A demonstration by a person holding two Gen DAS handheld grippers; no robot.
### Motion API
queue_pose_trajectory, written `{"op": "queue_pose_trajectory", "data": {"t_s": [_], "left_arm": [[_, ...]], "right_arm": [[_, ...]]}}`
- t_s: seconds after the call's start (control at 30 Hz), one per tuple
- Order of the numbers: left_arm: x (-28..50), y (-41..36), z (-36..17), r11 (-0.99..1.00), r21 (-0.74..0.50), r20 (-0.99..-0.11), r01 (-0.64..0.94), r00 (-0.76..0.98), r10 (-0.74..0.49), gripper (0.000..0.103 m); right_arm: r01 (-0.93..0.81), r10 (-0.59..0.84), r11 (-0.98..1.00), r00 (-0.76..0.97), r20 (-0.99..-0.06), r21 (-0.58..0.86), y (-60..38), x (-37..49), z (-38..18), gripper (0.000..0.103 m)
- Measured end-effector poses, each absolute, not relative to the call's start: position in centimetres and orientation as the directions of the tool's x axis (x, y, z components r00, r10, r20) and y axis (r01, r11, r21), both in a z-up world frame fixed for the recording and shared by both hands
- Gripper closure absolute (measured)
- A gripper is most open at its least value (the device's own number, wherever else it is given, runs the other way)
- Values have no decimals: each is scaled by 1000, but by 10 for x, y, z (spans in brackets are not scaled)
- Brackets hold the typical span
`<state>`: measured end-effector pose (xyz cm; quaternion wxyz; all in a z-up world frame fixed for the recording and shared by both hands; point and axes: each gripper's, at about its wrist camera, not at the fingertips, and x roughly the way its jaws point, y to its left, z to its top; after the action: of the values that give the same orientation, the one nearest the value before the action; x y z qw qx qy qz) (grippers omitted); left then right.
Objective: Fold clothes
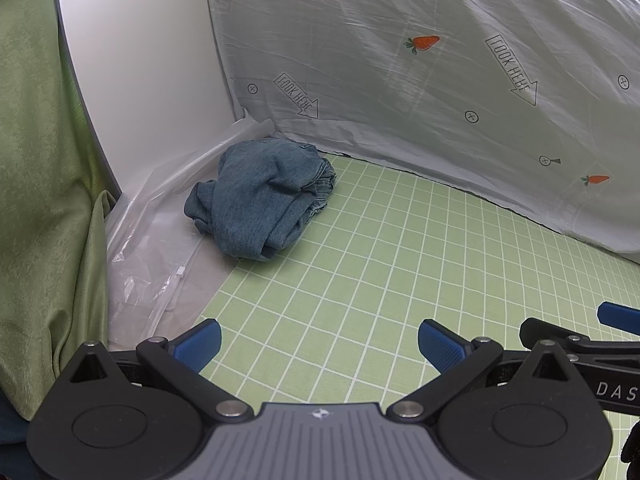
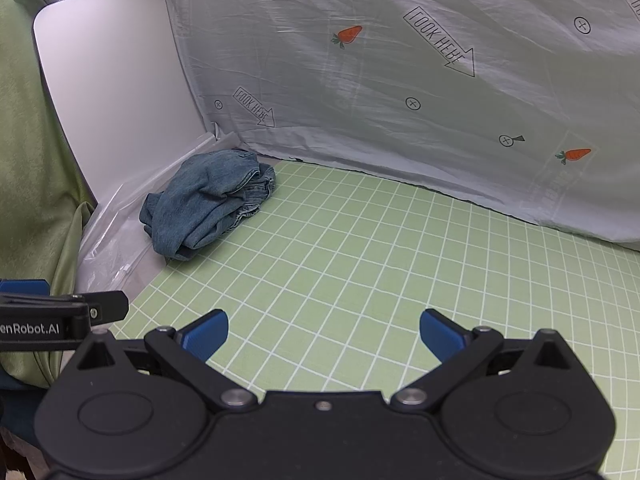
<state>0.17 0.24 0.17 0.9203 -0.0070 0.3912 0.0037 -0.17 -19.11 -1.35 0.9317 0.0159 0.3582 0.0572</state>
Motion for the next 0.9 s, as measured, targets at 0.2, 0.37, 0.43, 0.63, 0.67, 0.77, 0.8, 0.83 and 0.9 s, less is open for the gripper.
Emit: {"op": "queue_pose_trajectory", "data": {"t_s": [0.2,0.37,0.43,0.63,0.67,0.77,0.8,0.83,0.9], "left_arm": [[1,4,1,1000,-13,-718,-13,696,0,0],[2,4,1,1000,-12,-720,-14,694,1,0],[3,4,1,1000,-12,-721,-13,693,0,0],[5,3,1,1000,-13,-722,-10,692,-3,0],[5,4,1,1000,-13,-722,-10,692,-3,0],[6,2,-1,1000,-15,-725,-12,688,-3,0],[7,2,-1,1000,-16,-727,-12,687,-3,0],[7,2,-2,1000,-17,-729,-12,685,-4,0],[9,3,-3,1000,-18,-733,-13,680,-4,0]], "right_arm": [[-95,117,993,736,-667,70,-191,-2,-14,0],[-95,117,993,733,-670,69,-190,-1,-14,0],[-95,117,993,732,-671,69,-189,-1,-15,0],[-96,116,993,730,-674,68,-188,0,-16,0],[-96,116,993,729,-675,67,-188,0,-16,0],[-96,116,993,728,-676,67,-187,0,-16,0],[-100,117,993,725,-679,64,-186,1,-17,0],[-104,118,993,721,-682,62,-185,2,-18,0],[-113,121,992,715,-689,57,-183,5,-19,0]]}}
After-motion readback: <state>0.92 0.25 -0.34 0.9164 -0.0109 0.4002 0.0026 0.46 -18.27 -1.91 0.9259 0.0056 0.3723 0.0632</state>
